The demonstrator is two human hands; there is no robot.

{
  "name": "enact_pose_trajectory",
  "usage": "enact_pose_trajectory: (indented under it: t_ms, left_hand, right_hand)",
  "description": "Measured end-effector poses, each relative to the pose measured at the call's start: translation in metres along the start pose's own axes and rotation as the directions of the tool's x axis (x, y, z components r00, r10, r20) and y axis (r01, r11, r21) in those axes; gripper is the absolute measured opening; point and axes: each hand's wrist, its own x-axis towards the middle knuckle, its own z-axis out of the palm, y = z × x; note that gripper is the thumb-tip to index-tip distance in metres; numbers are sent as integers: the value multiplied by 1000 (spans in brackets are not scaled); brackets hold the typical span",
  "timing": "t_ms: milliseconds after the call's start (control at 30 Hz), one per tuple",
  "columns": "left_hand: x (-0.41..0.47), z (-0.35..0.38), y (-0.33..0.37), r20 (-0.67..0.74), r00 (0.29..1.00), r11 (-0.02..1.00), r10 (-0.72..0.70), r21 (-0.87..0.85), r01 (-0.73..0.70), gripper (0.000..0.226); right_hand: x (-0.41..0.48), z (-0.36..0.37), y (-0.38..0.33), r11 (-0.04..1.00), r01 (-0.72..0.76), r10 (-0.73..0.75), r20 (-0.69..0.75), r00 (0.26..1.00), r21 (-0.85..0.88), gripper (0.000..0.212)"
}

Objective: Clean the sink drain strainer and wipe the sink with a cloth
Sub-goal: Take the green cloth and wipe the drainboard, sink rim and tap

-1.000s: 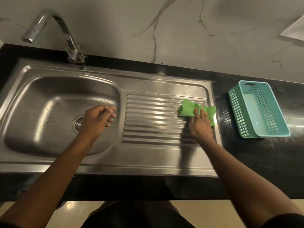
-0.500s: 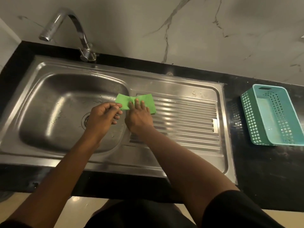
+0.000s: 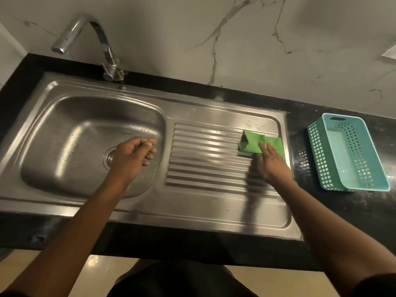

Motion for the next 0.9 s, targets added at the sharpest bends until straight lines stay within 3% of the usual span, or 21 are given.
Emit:
enact_pose_trajectory:
  t_ms: [133, 267, 400, 500, 667, 800, 900]
  left_hand:
    - [-3, -3, -2, -5, 1000, 1000, -10, -6, 9, 21]
    - [-1, -8, -4, -14, 1000, 1000, -12, -11, 12, 22]
    - [-1, -11, -7, -10, 1000, 1000, -15, -11, 15, 22]
    - [0, -13, -10, -18, 1000, 1000, -16, -8, 16, 22]
    - [1, -17, -12, -52, 999, 999, -3, 41, 5, 20]
    - [3, -16, -13, -34, 999, 999, -1, 48, 2, 20]
    - [4, -12, -13, -27, 1000, 999, 0, 32, 1, 19]
  right_hand:
    - [20, 5, -47, 954, -238, 254, -64, 965, 183, 57]
    - [23, 18, -108, 952, -261, 273, -62, 960, 157, 62]
    - [16, 32, -168, 981, -162, 167, -43, 985, 105, 61]
    - [11, 43, -221, 997, 37, -37, 8, 999, 71, 60]
    - [15, 56, -287, 948, 308, -316, 127, 940, 79, 59]
    - [26, 48, -236, 866, 500, -491, 174, 854, -10, 59]
    - [25, 42, -162, 887, 460, -453, 125, 883, -37, 61]
